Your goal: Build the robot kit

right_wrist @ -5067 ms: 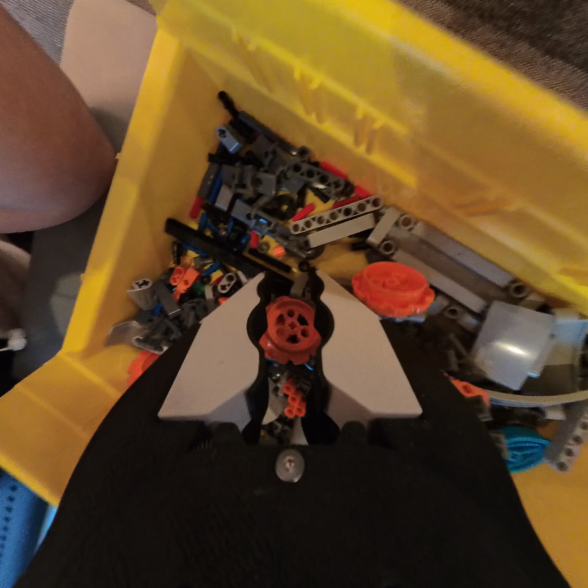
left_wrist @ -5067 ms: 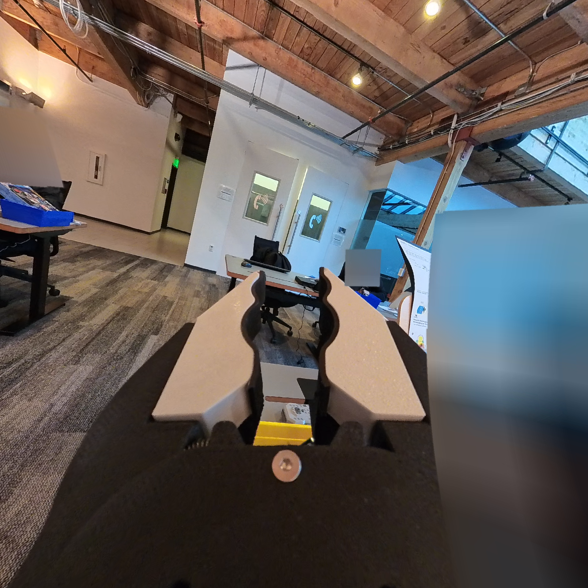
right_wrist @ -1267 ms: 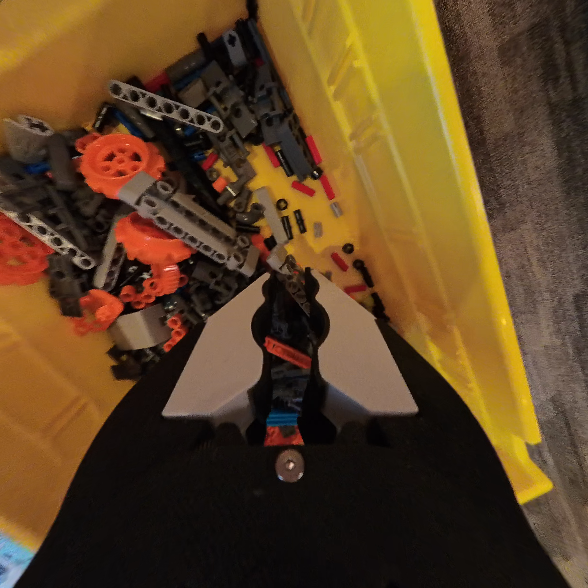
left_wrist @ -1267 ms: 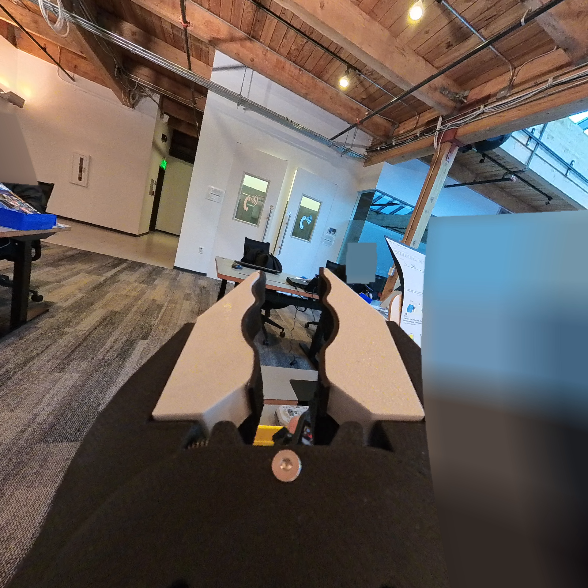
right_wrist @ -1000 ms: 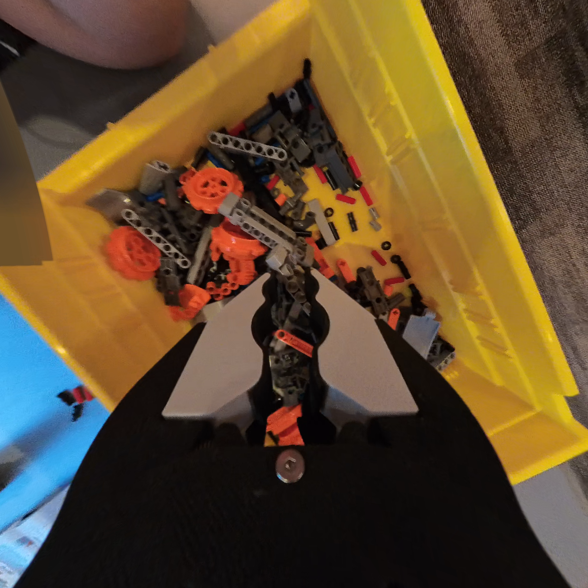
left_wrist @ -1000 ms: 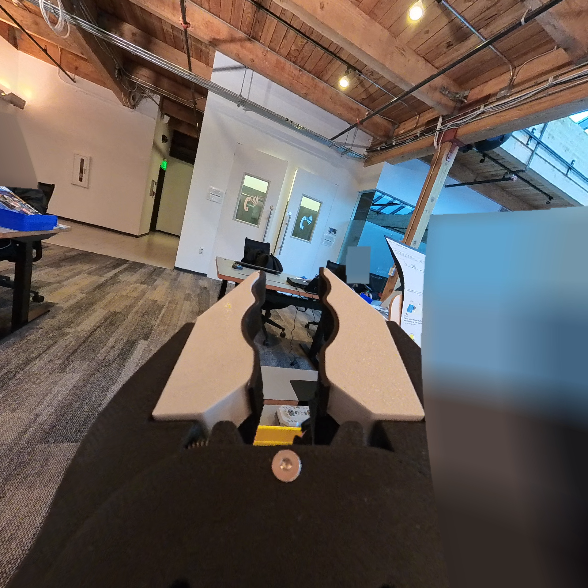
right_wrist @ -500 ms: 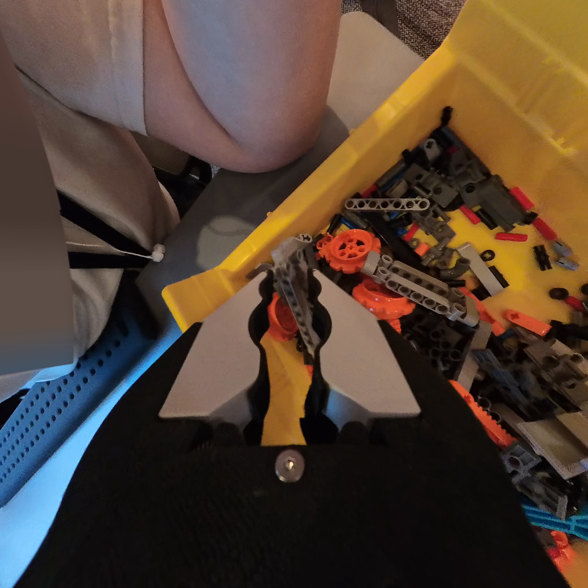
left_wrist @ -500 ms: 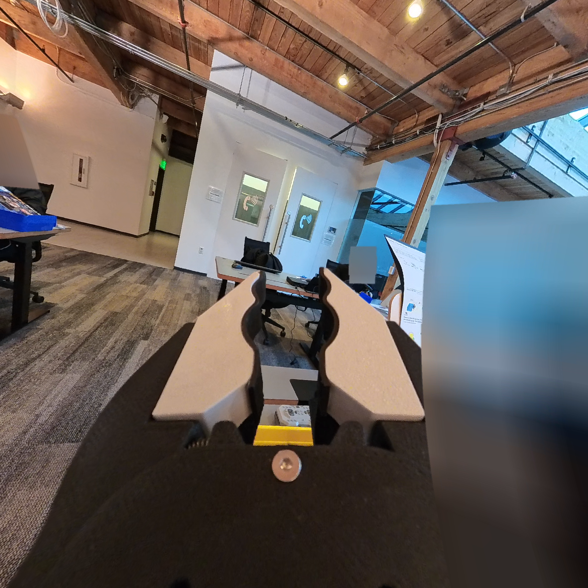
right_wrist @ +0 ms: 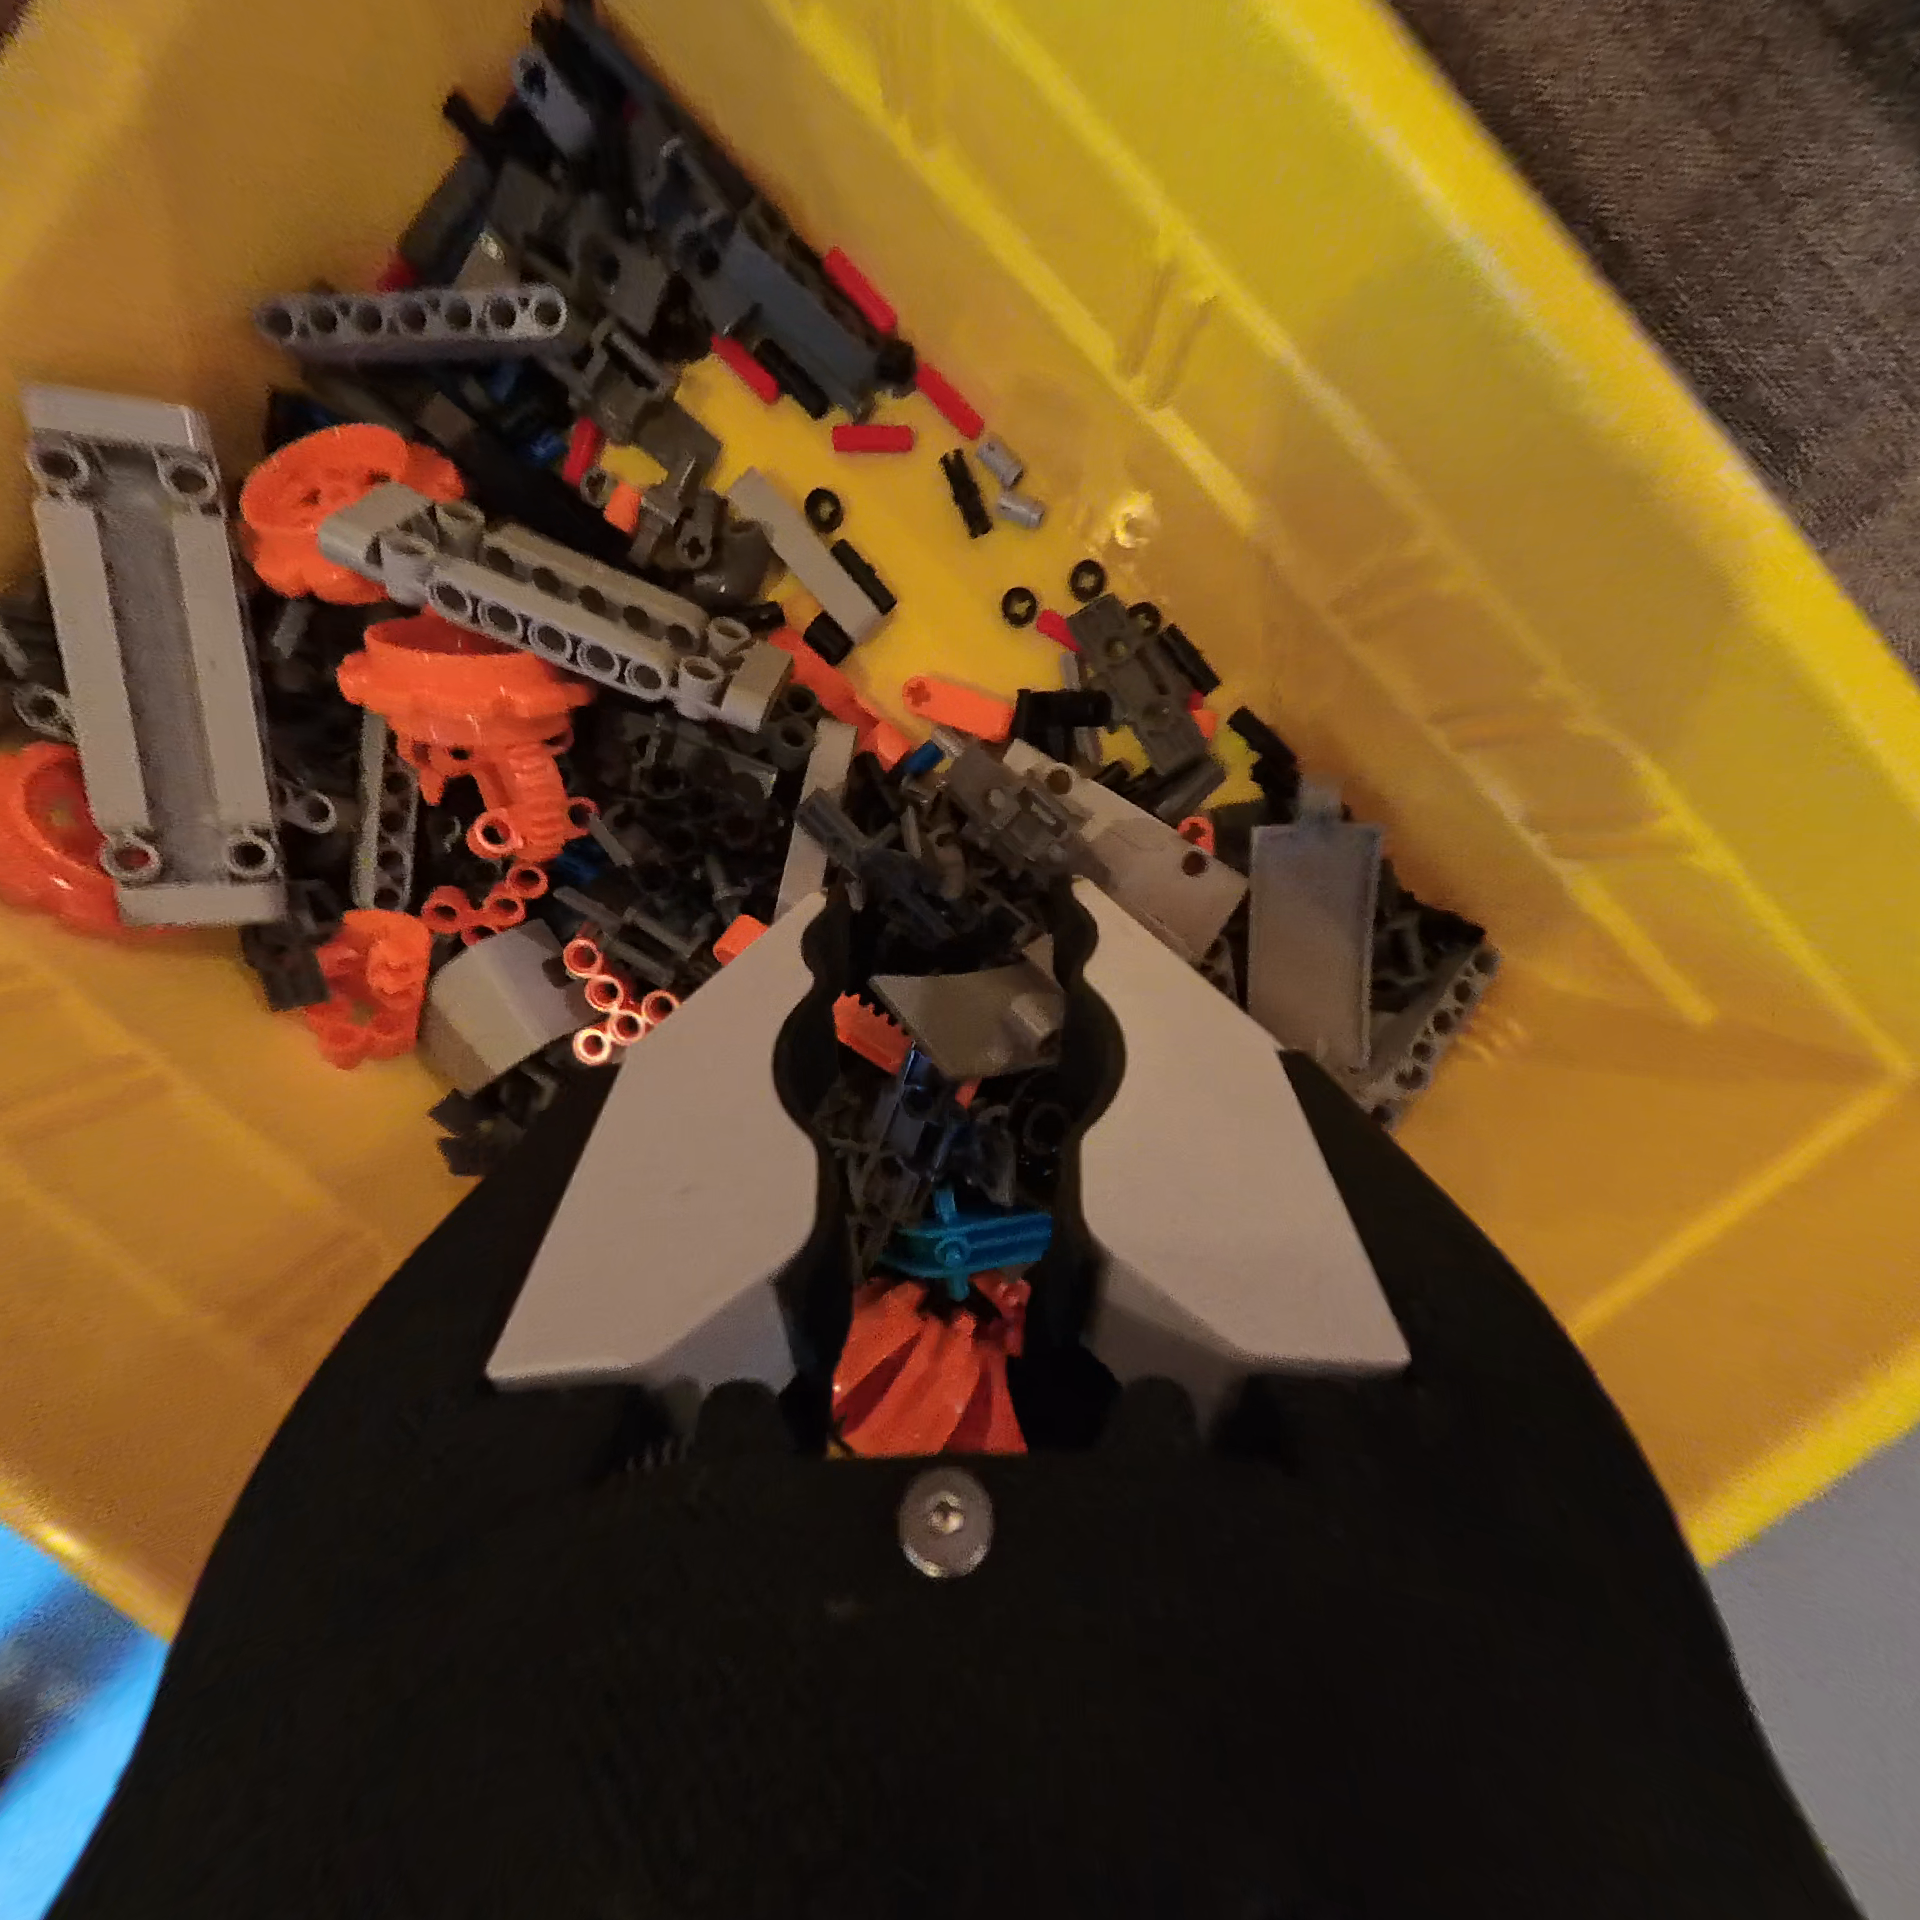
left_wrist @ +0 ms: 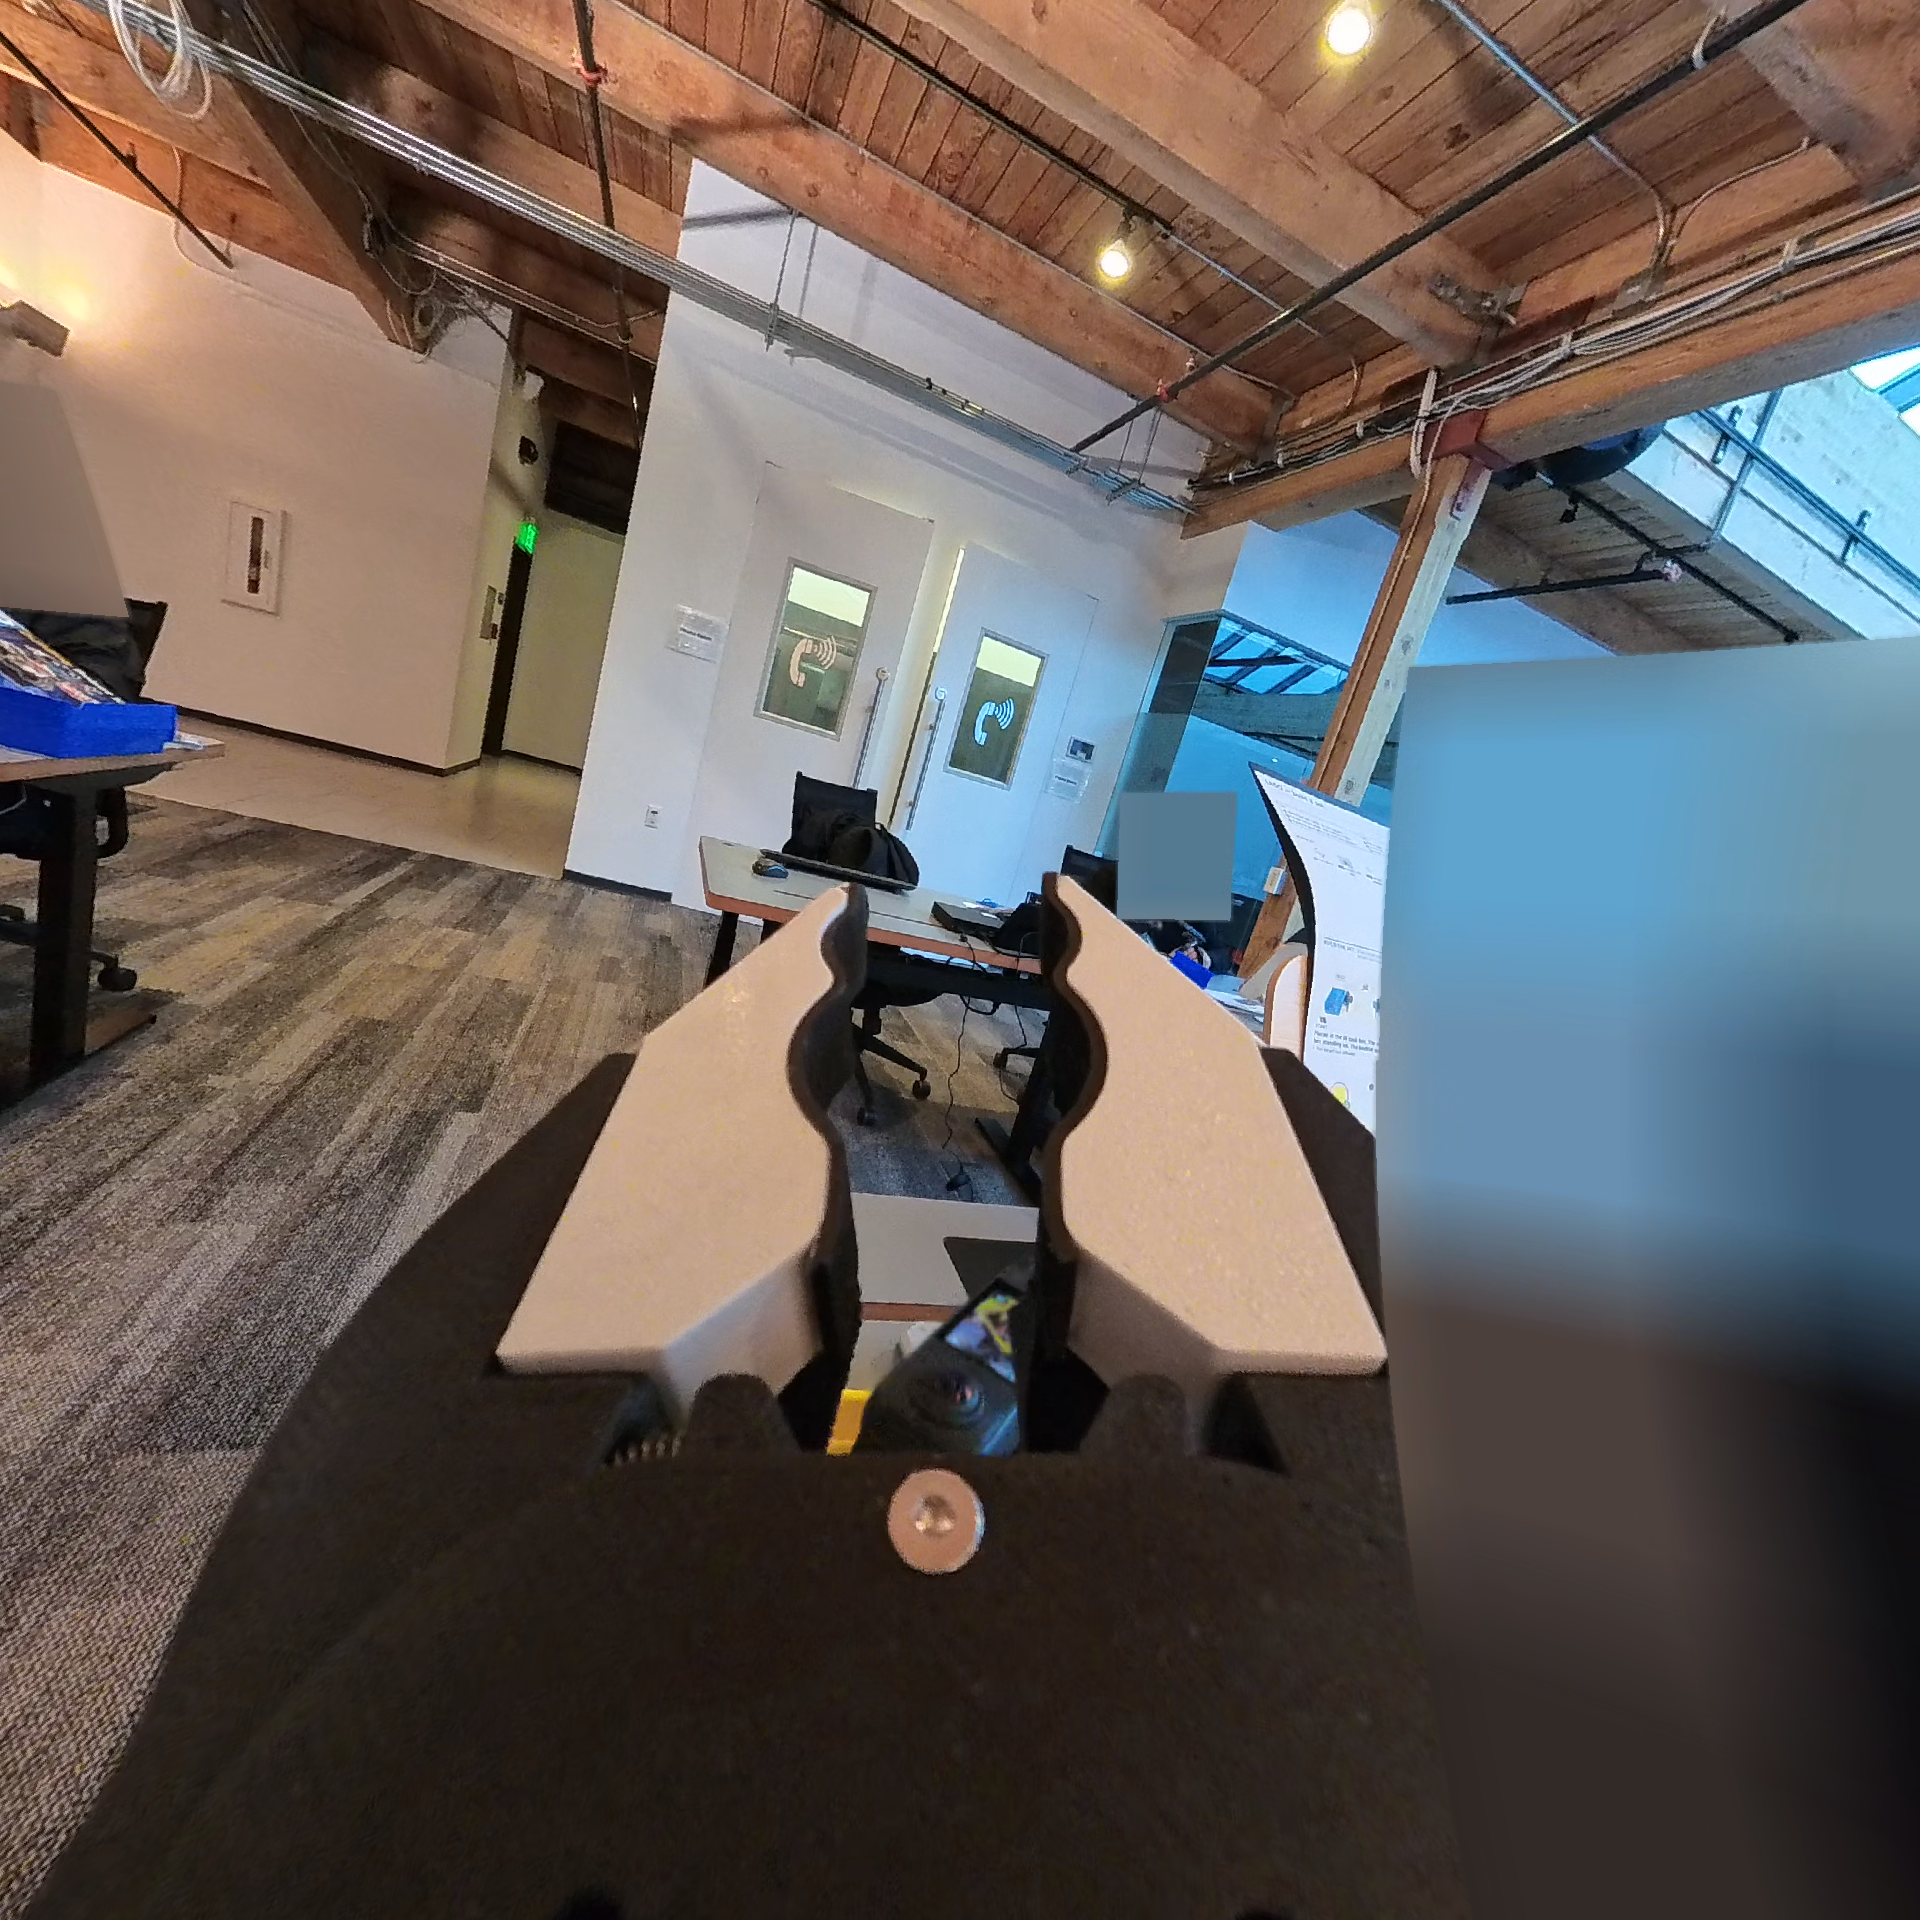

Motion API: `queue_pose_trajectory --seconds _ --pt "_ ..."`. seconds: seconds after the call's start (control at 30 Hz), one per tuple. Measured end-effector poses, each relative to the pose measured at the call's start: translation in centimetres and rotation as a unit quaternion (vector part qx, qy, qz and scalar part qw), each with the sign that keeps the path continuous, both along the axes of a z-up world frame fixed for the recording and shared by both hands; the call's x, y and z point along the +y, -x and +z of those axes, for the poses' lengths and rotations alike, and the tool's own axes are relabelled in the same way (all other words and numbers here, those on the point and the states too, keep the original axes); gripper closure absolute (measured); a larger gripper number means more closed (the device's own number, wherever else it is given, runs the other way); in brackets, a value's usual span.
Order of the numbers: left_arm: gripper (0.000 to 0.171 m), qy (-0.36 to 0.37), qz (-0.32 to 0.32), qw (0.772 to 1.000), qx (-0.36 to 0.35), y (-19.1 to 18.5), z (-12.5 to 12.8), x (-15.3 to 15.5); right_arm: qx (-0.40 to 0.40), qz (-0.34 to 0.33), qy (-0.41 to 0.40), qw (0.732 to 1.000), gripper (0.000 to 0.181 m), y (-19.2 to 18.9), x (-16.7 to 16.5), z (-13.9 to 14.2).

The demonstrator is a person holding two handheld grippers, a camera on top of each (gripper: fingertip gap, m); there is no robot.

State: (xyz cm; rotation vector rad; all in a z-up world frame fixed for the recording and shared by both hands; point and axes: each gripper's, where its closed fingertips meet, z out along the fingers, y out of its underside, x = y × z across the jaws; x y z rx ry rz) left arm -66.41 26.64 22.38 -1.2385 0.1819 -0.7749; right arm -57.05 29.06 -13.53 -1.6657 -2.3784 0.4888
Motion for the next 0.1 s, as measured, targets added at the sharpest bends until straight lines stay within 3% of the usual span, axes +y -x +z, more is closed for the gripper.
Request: queue_pose_trajectory --seconds 0.03,0.1 --pt "0.141 0.0 0.0 1.0 0.001 -0.04 -0.01 0.02 -0.008 0.016 -0.007 1.0 0.141 -0.09 -0.05 -0.49" --pt "0.141 0.001 0.0 1.0 0.002 -0.14 -0.05 0.07 -0.007 0.02 -0.008 1.0 0.145 0.39 0.06 -0.76"
